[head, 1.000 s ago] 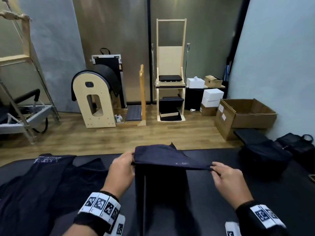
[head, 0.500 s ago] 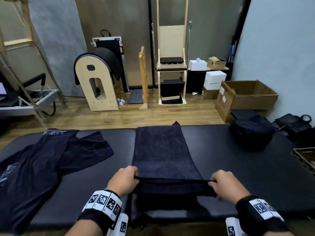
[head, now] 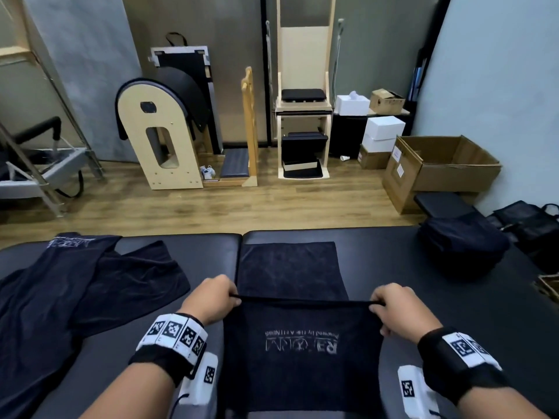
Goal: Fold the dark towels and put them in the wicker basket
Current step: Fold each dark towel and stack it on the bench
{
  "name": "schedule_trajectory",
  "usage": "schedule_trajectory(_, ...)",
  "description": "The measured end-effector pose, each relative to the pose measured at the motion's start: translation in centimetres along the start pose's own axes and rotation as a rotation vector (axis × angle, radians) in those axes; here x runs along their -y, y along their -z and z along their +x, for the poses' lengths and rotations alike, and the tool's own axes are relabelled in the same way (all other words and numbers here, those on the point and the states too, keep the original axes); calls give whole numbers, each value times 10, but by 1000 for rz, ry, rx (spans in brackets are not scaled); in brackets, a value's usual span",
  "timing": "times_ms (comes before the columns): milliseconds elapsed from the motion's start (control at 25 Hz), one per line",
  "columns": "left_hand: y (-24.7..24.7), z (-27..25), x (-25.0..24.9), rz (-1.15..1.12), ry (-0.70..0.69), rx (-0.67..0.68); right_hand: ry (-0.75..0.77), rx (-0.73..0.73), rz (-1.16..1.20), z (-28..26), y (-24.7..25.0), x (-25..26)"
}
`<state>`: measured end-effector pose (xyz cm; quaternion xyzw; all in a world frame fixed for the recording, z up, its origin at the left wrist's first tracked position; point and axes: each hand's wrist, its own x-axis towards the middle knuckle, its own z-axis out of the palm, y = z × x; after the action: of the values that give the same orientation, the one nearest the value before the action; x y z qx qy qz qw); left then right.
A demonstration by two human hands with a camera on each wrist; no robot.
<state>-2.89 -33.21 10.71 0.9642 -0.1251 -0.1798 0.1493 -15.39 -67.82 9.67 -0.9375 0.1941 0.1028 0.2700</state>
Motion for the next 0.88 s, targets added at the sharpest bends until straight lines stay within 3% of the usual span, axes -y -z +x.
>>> schedule_trajectory(280,35,141,15,-15,-73,-35,-62,-118,65,120,7,32)
schedule_trajectory(480,33,217,22,-20,-16,-29,-85,-147,68,197,13,40)
schedule_trajectory(880,-18,320,33,61,132,43,-45,-16,-1,331,-34,11)
